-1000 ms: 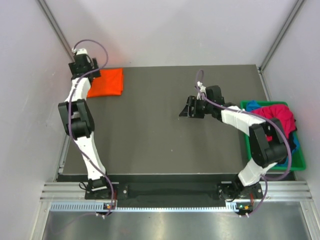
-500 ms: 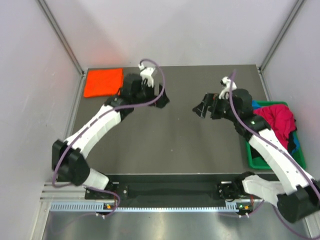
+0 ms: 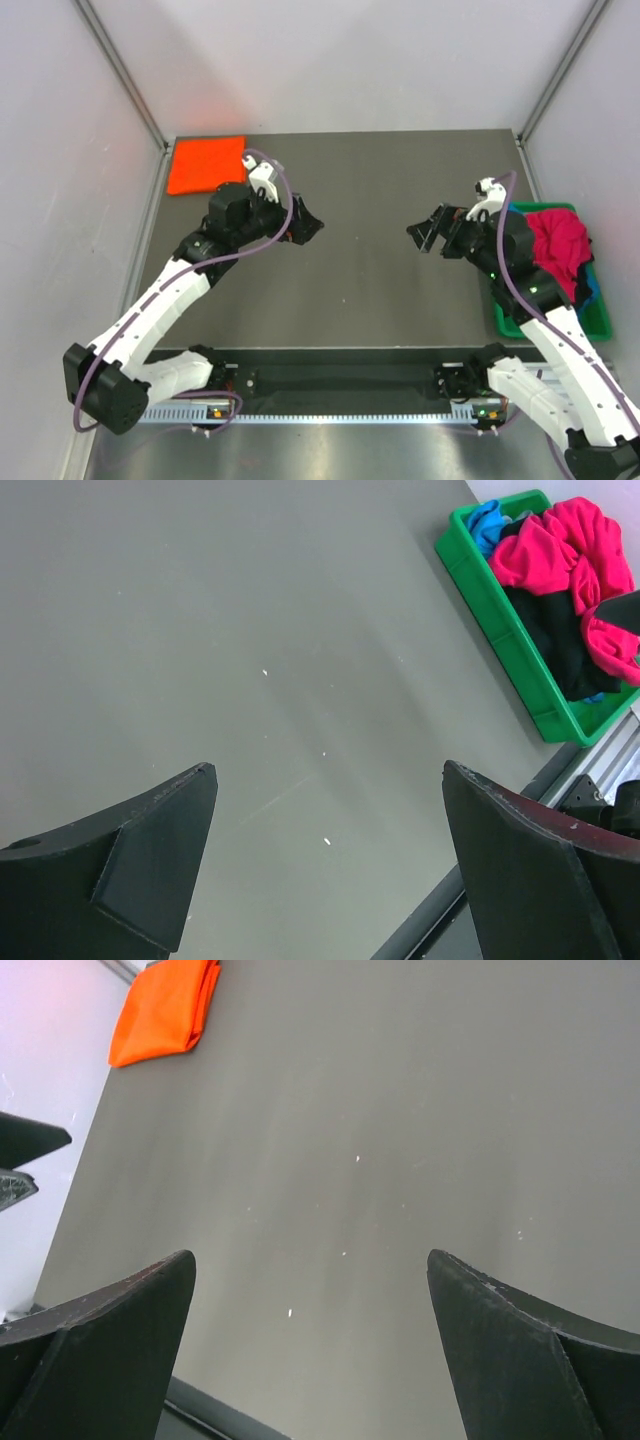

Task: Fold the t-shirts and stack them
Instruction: Reset both grippers

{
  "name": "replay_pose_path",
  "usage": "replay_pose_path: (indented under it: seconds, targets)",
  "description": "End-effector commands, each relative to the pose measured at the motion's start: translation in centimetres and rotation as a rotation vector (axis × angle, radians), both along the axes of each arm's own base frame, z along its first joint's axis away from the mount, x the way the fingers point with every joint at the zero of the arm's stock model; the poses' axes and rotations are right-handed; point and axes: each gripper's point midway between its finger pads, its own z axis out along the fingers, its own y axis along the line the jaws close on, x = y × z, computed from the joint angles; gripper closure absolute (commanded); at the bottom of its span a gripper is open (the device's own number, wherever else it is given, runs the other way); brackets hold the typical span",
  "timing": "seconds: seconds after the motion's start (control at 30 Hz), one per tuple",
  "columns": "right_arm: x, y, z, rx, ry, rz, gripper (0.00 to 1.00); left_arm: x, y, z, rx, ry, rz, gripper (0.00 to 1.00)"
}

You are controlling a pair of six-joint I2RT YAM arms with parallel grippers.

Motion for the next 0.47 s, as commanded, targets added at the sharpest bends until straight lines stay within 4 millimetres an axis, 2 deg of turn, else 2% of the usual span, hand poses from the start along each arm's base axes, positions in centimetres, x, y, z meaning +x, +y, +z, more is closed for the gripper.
replay_pose_path:
  seconds: [0.0,0.2,0.43]
  targets:
    - [0.29,-0.45,0.91,0.000,-0.041,-0.035,0.00,0.01,-0.17,1.16,-0.048,-0.041,0.000,0.01]
    - [0.42,-0.45,0.64,-0.030,-0.039,-0.023,0.01,0.26,-0.34,1.23,-0.057,-0.040,0.003,0.01]
    - [0.61,-1.10,1.30,-0.065,-0.054,-0.044,0.00,0.30,-0.40,1.77,-0.071,-0.048,0.005,0.01]
